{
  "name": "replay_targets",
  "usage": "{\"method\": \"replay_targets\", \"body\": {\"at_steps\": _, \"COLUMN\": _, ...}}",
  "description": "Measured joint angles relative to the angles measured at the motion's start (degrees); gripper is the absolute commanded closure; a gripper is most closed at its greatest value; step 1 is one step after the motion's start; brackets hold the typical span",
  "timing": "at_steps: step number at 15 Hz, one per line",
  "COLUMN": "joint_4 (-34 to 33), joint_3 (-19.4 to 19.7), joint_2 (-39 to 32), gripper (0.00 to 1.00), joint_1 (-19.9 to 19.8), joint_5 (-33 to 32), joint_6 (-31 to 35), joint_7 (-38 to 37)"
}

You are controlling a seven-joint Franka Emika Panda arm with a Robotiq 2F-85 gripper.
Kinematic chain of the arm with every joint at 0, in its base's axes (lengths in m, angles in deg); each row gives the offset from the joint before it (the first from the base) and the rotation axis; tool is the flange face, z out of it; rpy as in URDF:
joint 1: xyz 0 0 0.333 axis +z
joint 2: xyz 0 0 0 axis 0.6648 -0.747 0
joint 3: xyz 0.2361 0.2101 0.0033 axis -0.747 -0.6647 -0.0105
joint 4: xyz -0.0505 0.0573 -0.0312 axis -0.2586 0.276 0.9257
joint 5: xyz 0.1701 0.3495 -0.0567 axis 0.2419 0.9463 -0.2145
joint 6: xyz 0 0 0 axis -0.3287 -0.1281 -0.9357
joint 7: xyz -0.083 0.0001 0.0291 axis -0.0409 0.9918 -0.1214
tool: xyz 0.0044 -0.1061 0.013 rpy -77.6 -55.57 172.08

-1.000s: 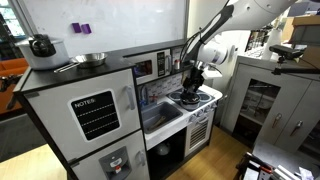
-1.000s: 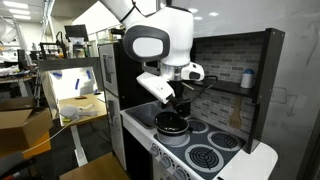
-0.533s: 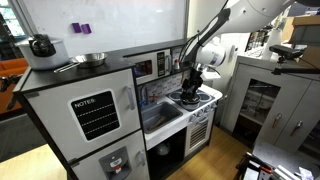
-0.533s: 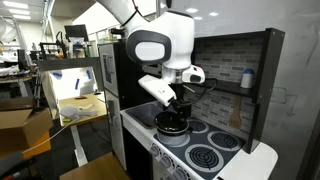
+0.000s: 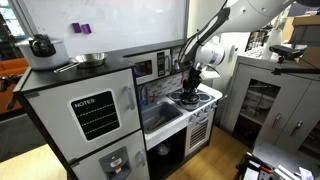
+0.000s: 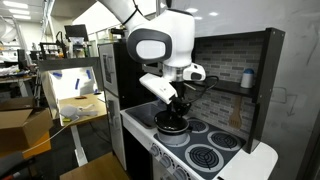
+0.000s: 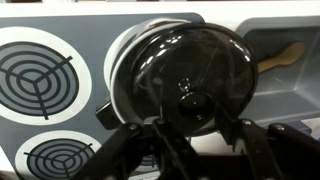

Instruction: Take the lid off the pot and put it on the stove

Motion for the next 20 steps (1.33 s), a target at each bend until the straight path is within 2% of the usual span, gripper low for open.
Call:
{"method": "replay_targets", "body": {"at_steps": 2, "joint_4": -0.20, "joint_3": 0.00, "joint_2": 0.00, "gripper": 0.92, "joint_1": -0.03, "joint_5": -0.01, "joint_6": -0.01, "joint_7": -0.04}}
{"method": "replay_targets", "body": {"at_steps": 11, "joint_4": -0.62, "joint_3": 0.01, "joint_2": 0.02, "gripper": 0.92, "joint_1": -0.08, "joint_5": -2.35, "joint_6": -0.90, "joint_7": -2.68}}
{"method": "replay_targets", "body": {"at_steps": 20, "joint_4": -3.83, "joint_3": 0.29, "joint_2": 3.12, "gripper": 0.92, "joint_1": -0.48, "joint_5": -9.80, "joint_6": -10.86, "joint_7": -7.92}}
